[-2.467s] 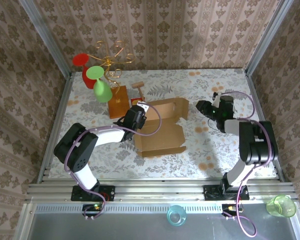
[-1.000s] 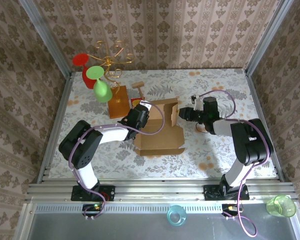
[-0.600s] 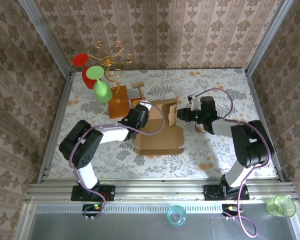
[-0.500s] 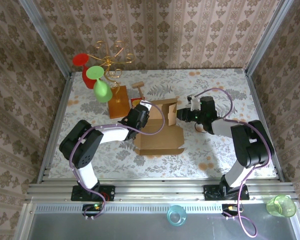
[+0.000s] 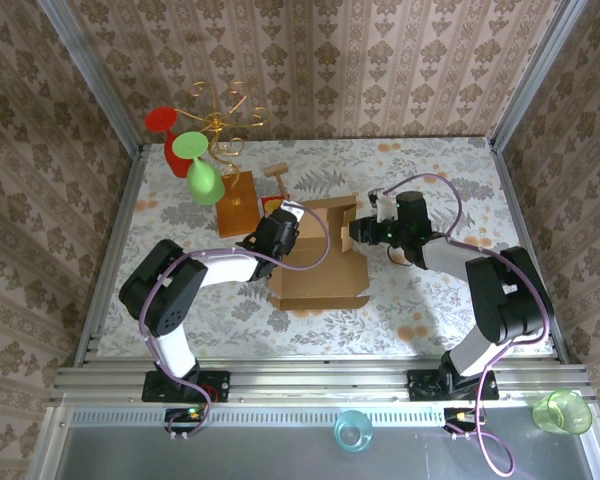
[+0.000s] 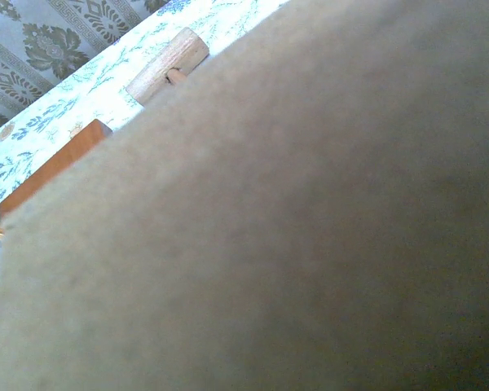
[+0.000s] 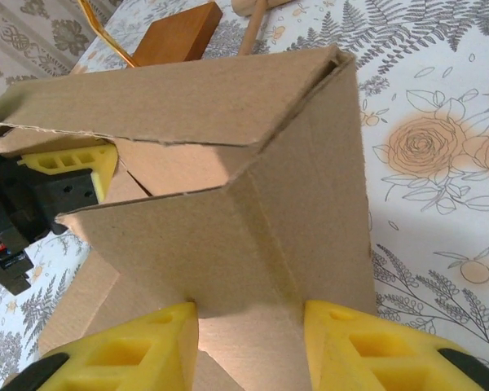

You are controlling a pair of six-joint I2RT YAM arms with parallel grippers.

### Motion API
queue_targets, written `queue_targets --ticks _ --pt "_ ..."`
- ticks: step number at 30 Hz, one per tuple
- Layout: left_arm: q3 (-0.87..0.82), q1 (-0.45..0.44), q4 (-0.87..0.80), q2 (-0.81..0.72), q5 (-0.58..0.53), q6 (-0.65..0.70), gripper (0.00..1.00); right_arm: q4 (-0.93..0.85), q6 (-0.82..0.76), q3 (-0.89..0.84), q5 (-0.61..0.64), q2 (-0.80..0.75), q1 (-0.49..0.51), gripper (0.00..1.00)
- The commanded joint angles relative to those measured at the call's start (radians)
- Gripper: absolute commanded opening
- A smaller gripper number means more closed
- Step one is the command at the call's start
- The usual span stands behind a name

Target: Fold the paper box

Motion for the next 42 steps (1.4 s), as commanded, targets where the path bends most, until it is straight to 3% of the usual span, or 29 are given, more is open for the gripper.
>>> queue_targets --ticks 1,6,17,30,37,42 --pt "-0.001 -0.008 -0.086 0.028 0.004 0.057 0.00 -0.042 -0.047 0.039 0.062 0.021 0.022 0.41" --pt "0.004 -0.015 -0.087 0.036 0.005 0.053 0.00 -0.062 -0.061 0.052 0.177 0.034 0.042 0.47" --pt "0.012 -0.020 -0.086 0.048 0.004 0.055 0.00 -0.064 -0.069 0.095 0.323 0.077 0.073 0.45" --pt "0.040 -0.022 -0.107 0.067 0.002 0.043 0.00 -0.079 -0.029 0.127 0.674 0.137 0.172 0.15" --pt "0.046 -0.024 -0.110 0.074 -0.002 0.041 0.00 -0.086 -0.012 0.140 0.774 0.153 0.203 0.23" --pt "0.054 -0.023 -0.119 0.077 -0.007 0.039 0.00 -0.124 0.009 0.167 0.867 0.158 0.216 0.14"
